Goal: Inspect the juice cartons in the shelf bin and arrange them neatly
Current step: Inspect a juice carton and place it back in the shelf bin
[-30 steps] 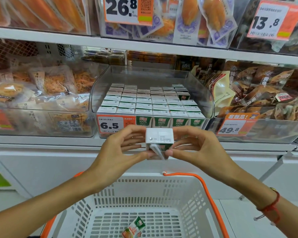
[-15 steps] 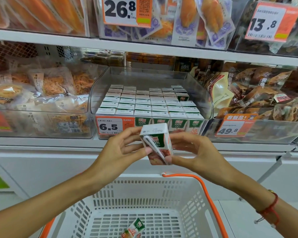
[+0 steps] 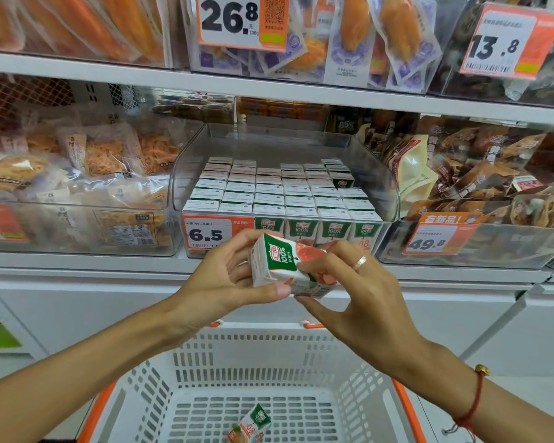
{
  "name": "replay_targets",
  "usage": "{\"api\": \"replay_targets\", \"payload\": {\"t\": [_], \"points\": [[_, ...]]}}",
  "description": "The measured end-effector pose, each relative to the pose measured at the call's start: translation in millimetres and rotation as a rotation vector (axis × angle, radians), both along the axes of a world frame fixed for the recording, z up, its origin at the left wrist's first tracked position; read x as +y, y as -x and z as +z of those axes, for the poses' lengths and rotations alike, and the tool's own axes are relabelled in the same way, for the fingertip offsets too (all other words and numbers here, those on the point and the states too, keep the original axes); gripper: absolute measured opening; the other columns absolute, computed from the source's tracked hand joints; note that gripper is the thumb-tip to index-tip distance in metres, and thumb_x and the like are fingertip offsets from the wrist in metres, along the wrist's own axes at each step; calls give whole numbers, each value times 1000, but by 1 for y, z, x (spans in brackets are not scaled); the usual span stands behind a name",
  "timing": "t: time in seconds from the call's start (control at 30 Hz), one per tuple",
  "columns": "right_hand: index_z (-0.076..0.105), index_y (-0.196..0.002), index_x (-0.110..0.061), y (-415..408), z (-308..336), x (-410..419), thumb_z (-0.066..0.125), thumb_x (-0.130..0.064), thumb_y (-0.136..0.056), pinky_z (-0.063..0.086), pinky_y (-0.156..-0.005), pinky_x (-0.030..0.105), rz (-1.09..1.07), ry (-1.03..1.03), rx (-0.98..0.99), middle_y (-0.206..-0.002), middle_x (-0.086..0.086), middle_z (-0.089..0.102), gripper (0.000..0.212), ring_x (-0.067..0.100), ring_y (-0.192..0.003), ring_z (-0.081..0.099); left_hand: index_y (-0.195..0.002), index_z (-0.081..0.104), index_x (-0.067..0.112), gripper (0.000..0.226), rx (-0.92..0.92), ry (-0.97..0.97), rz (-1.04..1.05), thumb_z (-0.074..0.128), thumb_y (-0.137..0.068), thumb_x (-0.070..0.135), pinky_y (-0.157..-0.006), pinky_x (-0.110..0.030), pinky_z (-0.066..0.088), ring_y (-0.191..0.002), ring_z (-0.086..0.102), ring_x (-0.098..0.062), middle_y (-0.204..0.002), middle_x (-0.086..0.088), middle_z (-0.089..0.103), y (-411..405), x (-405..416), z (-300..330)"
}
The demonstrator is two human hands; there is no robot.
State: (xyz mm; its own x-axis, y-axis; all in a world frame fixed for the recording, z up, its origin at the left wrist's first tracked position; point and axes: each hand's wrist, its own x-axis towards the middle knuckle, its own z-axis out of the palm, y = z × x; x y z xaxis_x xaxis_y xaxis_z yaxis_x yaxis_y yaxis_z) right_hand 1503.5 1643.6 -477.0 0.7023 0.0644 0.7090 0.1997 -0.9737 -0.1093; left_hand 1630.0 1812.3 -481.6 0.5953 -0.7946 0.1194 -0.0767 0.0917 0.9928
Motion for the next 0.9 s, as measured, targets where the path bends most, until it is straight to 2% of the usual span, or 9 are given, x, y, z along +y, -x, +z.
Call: {"api": "replay_targets", "payload": {"t": [0.13, 0.23, 0.3, 0.43, 0.5, 0.57, 0.7, 0.8, 0.9], "points": [[69, -102, -13, -2, -1, -4, 84, -22, -74, 52, -56, 39, 16, -4, -2, -92, 2, 64, 33, 23, -79, 60, -123, 55, 21, 63, 0, 7, 18, 85, -67, 15, -84, -13, 51, -107, 67, -11, -115, 3, 71, 0, 0, 0], [68, -114, -20, -2, -1, -5, 76, -32, -81, 54, -68, 34, 39, -171, 98, -102, -7, 67, 36, 14, -89, 63, -117, 60, 27, 55, 67, -43, 68, 80, -66, 36, -82, -18, 55, -104, 69, -12, -110, 5, 73, 1, -2, -2], [67, -115, -25, -4, 1, -5, 72, -33, -86, 54, -76, 25, 63, -446, 188, -103, -14, 70, 30, 5, -92, 65, -118, 61, 28, 57, 145, -101, 32, 77, -66, 47, -81, -25, 58, -103, 70, -16, -109, 1, 74, 0, -2, -3], [75, -101, -21, -11, 16, -15, 62, -17, -93, 58, -82, 25, 86, -1348, 613, -97, 1, 76, 16, 14, -89, 70, -123, 63, 35, 51, 200, -125, -96, 79, -75, 39, -85, -25, 56, -114, 64, -12, -123, 6, 68, -9, 1, -4], [80, -91, -18, -10, 22, -20, 57, -14, -95, 60, -79, 27, 88, -1617, 771, -99, 8, 76, 24, 17, -83, 72, -124, 62, 42, 55, 184, -102, -146, 80, -72, 34, -89, -22, 54, -119, 61, -9, -129, 14, 63, -13, 0, -3], [81, -87, -14, -8, 26, -22, 54, -11, -95, 61, -74, 29, 123, -1752, 852, -100, 15, 74, 28, 20, -77, 73, -127, 60, 41, 60, 212, -70, -175, 81, -72, 30, -92, -22, 52, -122, 59, -9, -131, 11, 62, -15, -1, -2], [76, -103, -9, -8, 29, -21, 55, -20, -96, 61, -77, 30, 148, -1676, 917, -107, 16, 73, 24, 22, -83, 74, -118, 68, 36, 55, 177, -47, -166, 86, -66, 36, -94, -25, 52, -120, 61, -14, -125, 2, 67, -18, -2, 1], [70, -110, -22, -8, 32, -21, 62, -47, -85, 59, -76, 24, 139, -1401, 854, -100, 3, 76, 36, 19, -91, 74, -116, 68, 36, 55, 183, -26, -44, 89, -66, 33, -87, -21, 54, -117, 63, -14, -117, -1, 71, -14, -8, 2], [67, -109, -35, -6, 32, -21, 69, -60, -65, 56, -71, 16, 84, -1144, 670, -93, -14, 73, 51, 5, -87, 72, -125, 62, 32, 67, 169, -33, 62, 85, -62, 34, -85, -22, 55, -114, 64, -14, -113, 1, 73, -7, -22, 3]]}}
